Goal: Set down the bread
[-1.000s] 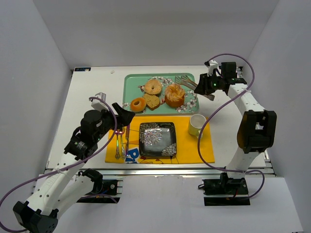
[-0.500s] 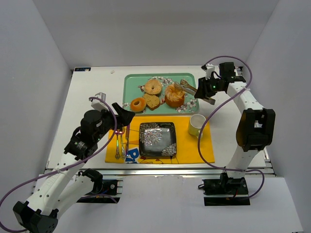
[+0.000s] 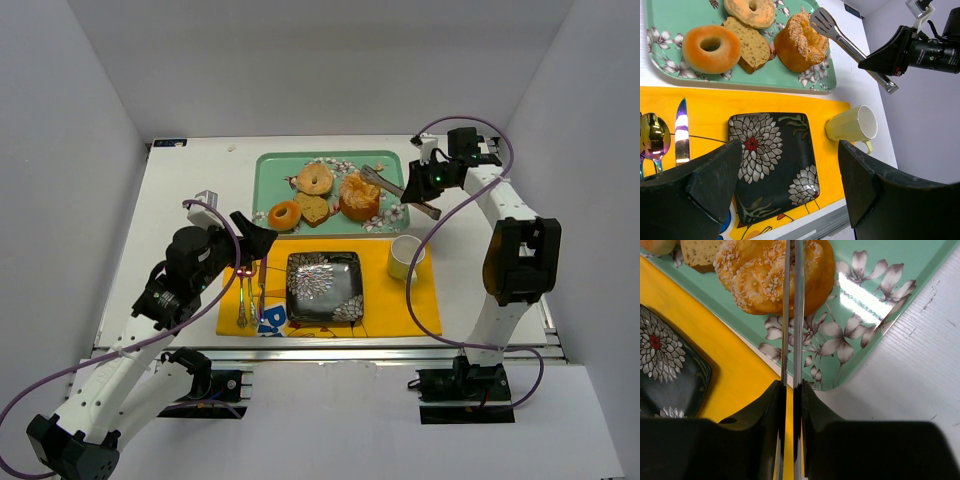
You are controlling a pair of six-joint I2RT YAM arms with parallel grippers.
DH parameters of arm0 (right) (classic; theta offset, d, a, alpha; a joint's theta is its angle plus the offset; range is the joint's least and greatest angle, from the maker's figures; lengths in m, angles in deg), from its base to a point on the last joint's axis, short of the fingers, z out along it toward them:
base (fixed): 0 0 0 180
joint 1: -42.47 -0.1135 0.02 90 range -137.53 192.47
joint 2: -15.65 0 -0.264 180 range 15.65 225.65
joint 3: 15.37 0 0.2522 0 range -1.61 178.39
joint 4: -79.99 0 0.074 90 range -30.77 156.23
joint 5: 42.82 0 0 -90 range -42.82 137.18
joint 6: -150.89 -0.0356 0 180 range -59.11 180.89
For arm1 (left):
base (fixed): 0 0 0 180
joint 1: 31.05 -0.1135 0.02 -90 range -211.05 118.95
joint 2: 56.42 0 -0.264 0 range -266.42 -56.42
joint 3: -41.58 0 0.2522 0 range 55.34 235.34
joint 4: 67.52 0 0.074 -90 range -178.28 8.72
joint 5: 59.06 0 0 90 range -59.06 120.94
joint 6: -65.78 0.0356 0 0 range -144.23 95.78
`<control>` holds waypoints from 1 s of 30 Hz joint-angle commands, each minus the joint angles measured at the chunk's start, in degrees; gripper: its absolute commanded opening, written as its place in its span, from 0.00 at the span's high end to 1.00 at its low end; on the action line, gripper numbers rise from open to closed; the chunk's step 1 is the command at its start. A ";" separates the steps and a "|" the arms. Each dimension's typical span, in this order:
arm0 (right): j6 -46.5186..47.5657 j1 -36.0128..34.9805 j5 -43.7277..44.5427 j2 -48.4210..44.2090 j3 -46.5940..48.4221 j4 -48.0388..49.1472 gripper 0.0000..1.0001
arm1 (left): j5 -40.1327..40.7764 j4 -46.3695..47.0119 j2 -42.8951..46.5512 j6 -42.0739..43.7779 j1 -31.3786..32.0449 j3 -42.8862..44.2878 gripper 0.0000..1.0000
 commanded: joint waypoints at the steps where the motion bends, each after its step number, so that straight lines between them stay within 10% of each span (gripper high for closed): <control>1: -0.78 -0.10 -2.96 -1.49 3.16 0.07 0.80 | 0.63 -0.48 0.78 -0.20 -0.15 1.68 0.14; 30: 1.06 -2.73 -16.06 -17.56 -1.31 -6.94 0.97 | 2.39 -2.50 2.36 0.33 -0.15 3.18 0.14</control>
